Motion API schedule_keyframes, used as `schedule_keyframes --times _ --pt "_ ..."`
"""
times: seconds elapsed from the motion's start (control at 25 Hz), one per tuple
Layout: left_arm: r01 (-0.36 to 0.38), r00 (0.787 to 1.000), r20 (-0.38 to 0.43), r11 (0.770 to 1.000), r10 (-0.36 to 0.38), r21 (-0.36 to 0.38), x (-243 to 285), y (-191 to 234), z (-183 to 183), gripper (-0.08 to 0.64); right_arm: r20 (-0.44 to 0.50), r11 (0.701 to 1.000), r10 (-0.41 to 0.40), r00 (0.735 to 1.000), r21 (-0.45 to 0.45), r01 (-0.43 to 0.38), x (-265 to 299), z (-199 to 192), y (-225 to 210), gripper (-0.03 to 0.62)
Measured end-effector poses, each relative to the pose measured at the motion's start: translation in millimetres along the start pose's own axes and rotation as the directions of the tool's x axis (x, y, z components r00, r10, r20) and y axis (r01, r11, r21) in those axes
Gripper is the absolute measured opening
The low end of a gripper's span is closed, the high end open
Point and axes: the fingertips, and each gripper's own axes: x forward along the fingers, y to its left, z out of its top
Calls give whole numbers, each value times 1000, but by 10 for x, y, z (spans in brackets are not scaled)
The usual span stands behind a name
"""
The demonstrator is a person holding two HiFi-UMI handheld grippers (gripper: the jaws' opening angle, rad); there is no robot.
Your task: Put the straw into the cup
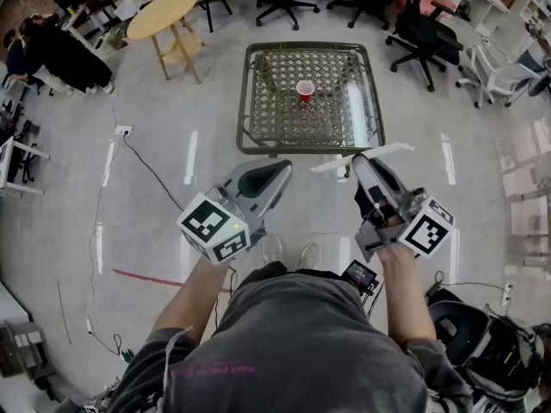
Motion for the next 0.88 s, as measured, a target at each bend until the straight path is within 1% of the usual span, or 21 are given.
schedule_keyframes --times 0.16,0.4,0.64,0.88 --pt "15 1000 3 1000 -15 12 90 24 -5 11 1 1000 -2 1000 -7 2 20 40 -67 46" --pt "14 1000 4 1000 -14 4 183 158 38 11 -3 1000 0 1000 -29 0 164 111 -132 46" --pt "18 1000 1 1000 -18 -8 25 160 25 11 32 999 -34 999 19 33 90 24 -85 46" --pt "2 1000 -9 1000 -2 -15 156 51 -100 11 21 999 -31 999 29 30 -105 25 -220 46"
